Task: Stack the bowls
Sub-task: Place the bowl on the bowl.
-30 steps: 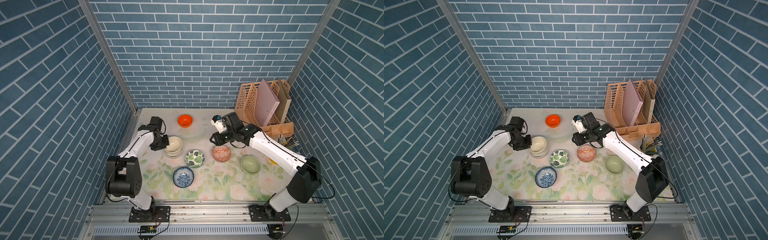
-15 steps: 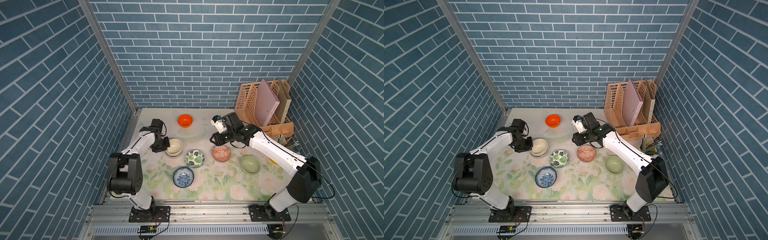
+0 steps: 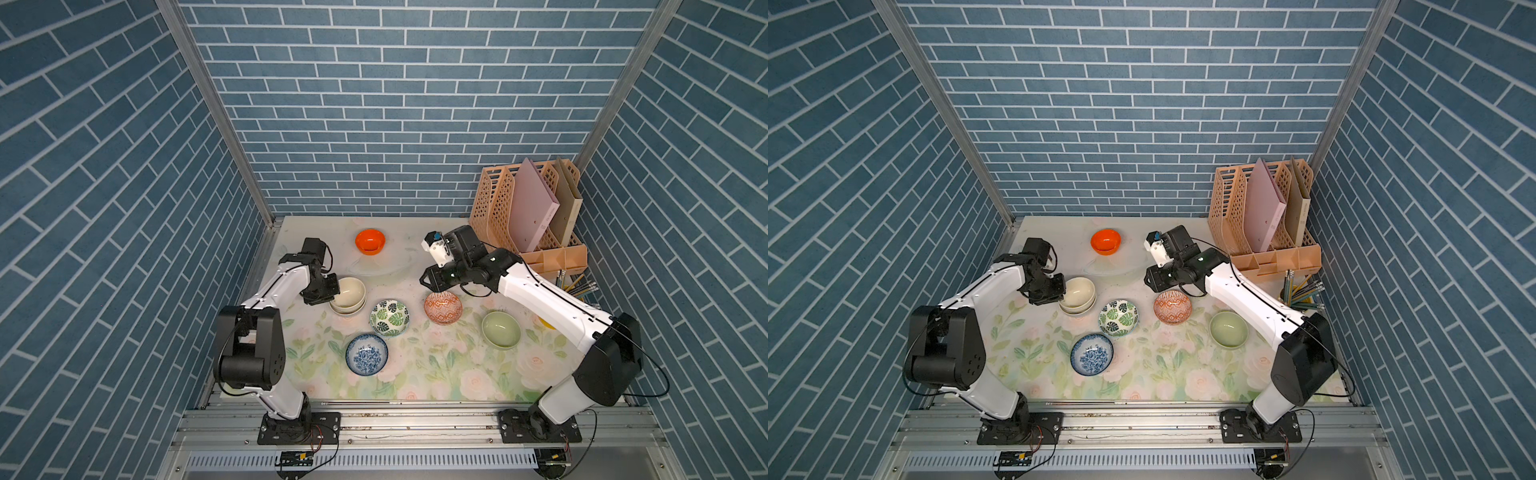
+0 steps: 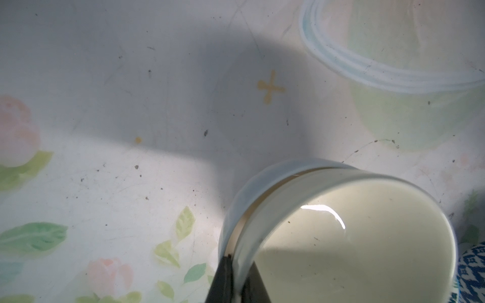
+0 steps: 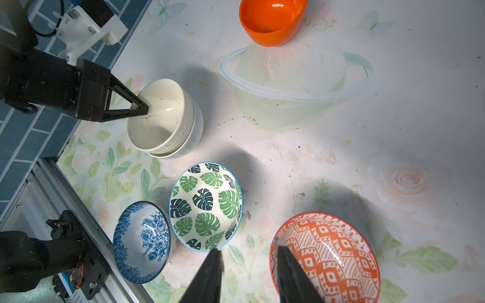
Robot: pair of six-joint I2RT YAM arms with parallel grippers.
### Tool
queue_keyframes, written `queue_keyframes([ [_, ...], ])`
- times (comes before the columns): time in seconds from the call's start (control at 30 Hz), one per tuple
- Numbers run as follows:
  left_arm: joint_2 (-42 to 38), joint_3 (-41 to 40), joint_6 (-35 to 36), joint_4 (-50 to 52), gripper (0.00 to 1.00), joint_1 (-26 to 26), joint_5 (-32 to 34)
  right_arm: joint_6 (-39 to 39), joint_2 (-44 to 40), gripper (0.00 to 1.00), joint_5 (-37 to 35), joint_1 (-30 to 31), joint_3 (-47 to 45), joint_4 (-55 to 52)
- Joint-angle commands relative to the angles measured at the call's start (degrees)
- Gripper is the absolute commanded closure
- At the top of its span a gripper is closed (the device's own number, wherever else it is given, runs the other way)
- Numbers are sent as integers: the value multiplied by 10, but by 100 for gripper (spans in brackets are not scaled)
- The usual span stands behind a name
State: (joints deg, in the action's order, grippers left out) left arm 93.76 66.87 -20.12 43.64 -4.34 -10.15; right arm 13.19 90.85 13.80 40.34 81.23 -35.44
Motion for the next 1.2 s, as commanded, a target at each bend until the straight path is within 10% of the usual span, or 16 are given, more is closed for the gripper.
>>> queue_keyframes([
  [0.0, -12, -1, -1, -6, 100, 6, 3, -4, 1, 61, 3, -1, -3, 2],
  [1.17, -5, 4, 2, -2, 100, 6, -4, -9, 8, 61, 3, -2, 6, -5],
])
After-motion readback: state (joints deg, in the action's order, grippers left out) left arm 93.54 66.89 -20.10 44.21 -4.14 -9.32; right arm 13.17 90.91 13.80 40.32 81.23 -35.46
